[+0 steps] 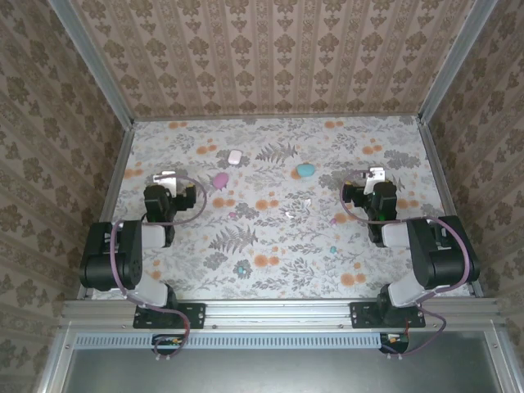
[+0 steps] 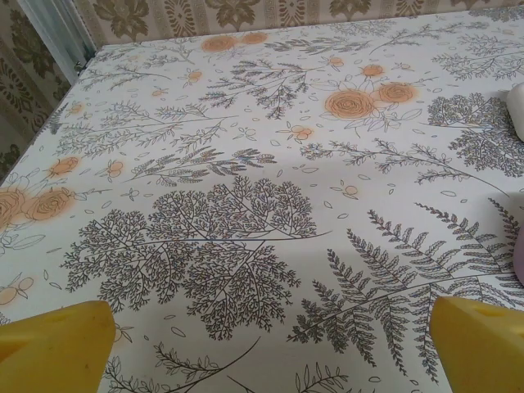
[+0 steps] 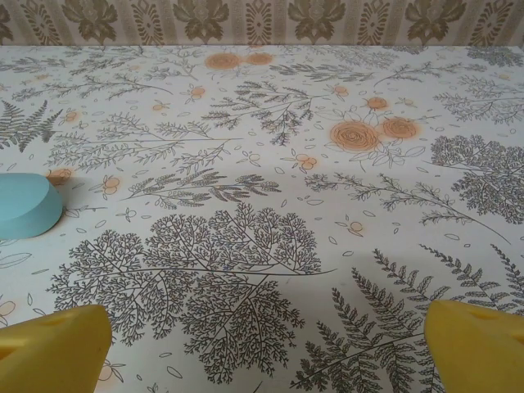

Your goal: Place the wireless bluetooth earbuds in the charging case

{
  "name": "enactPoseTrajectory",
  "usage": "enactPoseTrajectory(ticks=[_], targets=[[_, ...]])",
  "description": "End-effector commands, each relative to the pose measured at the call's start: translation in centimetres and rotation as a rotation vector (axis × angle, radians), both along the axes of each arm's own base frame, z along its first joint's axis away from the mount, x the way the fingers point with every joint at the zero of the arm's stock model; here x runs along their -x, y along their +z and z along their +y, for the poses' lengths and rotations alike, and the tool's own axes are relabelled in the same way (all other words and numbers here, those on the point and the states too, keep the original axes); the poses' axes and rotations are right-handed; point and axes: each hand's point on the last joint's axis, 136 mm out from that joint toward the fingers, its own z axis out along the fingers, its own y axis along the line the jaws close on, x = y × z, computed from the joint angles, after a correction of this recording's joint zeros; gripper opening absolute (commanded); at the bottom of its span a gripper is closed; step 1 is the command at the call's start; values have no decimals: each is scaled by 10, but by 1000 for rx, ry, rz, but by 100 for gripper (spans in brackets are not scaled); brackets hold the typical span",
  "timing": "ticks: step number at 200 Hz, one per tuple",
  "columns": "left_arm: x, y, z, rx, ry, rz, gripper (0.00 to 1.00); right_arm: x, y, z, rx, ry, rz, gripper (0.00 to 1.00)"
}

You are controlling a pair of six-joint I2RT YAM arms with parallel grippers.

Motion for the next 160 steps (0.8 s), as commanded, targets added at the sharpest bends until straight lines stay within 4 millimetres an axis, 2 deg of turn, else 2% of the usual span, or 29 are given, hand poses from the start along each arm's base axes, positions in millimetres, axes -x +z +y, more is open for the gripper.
enactPoseTrajectory(ticks=[1, 160], targets=[[-5, 6, 1, -3, -11, -15, 100, -5, 8, -1, -20, -5, -24, 100], [-5, 6, 0, -1, -14, -14, 100, -4, 8, -1, -30, -3, -22, 100]])
